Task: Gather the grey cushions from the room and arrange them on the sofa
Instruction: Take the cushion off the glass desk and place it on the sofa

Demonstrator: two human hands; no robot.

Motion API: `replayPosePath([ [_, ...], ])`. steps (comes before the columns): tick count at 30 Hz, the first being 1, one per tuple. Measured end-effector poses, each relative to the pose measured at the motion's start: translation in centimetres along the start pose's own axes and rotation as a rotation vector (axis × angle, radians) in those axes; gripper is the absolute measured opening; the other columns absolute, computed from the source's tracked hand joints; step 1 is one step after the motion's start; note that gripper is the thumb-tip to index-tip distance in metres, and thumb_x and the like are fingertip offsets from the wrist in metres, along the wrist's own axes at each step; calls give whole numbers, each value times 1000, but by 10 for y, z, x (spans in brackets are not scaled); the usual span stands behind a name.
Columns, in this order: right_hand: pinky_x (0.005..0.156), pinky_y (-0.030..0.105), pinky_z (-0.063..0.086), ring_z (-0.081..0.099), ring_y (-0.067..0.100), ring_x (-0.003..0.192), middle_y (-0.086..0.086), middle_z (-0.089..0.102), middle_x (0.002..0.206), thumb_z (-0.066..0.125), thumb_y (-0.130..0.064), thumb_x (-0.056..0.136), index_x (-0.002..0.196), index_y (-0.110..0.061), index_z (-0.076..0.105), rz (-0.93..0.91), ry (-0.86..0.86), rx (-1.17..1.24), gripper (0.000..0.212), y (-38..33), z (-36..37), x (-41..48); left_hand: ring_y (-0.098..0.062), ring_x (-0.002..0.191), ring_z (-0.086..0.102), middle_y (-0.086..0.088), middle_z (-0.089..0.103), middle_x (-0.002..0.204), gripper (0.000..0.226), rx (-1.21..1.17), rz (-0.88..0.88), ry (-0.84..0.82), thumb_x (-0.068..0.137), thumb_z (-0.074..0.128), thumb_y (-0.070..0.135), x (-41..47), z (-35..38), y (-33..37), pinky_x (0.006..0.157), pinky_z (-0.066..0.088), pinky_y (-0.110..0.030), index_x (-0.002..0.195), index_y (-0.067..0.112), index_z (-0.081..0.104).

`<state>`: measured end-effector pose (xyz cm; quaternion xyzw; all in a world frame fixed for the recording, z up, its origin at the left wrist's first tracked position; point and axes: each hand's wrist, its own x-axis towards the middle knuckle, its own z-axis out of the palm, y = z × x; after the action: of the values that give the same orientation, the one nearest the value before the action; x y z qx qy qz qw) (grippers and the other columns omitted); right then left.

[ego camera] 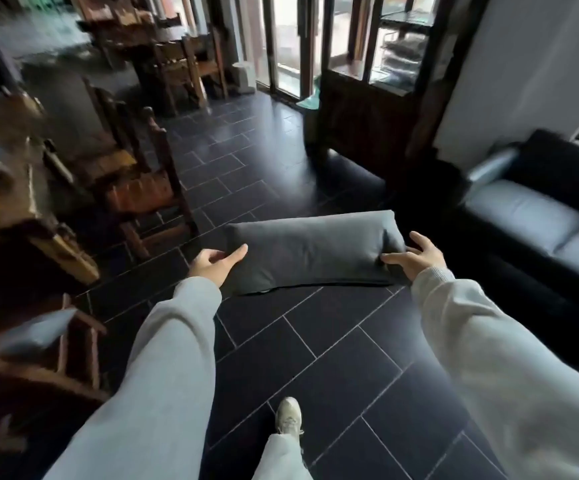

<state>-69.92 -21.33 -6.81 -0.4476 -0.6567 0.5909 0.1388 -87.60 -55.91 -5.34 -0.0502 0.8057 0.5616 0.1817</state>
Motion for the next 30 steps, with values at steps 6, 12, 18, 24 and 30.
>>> replayPosePath([
  [6, 109, 47, 52, 67, 28, 122, 2, 72, 134, 85, 5, 62, 155, -27, 48, 91, 312, 55, 105, 24, -134, 73, -24, 106, 68, 2, 70, 111, 80, 24, 83, -348, 51, 88, 63, 52, 198, 86, 97, 55, -42, 117, 24, 63],
  [12, 104, 41, 54, 70, 29, 112, 5, 76, 117, 83, -13, 64, 139, -25, 66, 158, 556, 57, 78, 3, -238, 139, -22, 107, 66, 5, 70, 106, 74, 102, 177, -598, 64, 86, 61, 96, 378, 176, 101, 51, -39, 125, 26, 64],
  [18, 99, 40, 52, 60, 21, 102, 7, 69, 117, 81, -36, 85, 121, -25, 68, 169, 763, 134, 40, -8, -315, 185, -21, 99, 69, 0, 73, 105, 60, 168, 260, -779, 70, 86, 53, 116, 515, 235, 93, 55, -36, 119, 24, 65],
  [24, 91, 28, 48, 66, 19, 100, -1, 70, 109, 86, -64, 72, 133, -22, 66, 221, 914, 159, 77, 2, -370, 230, -28, 103, 71, -10, 73, 109, 62, 236, 317, -873, 75, 87, 39, 124, 637, 265, 98, 55, -45, 128, 16, 64],
  [30, 107, 37, 51, 68, 25, 112, 7, 74, 121, 92, -54, 69, 133, -10, 66, 298, 838, 128, 81, 16, -470, 320, -28, 101, 71, -10, 74, 106, 56, 288, 391, -873, 72, 90, 37, 131, 769, 297, 96, 56, -47, 120, 18, 67],
])
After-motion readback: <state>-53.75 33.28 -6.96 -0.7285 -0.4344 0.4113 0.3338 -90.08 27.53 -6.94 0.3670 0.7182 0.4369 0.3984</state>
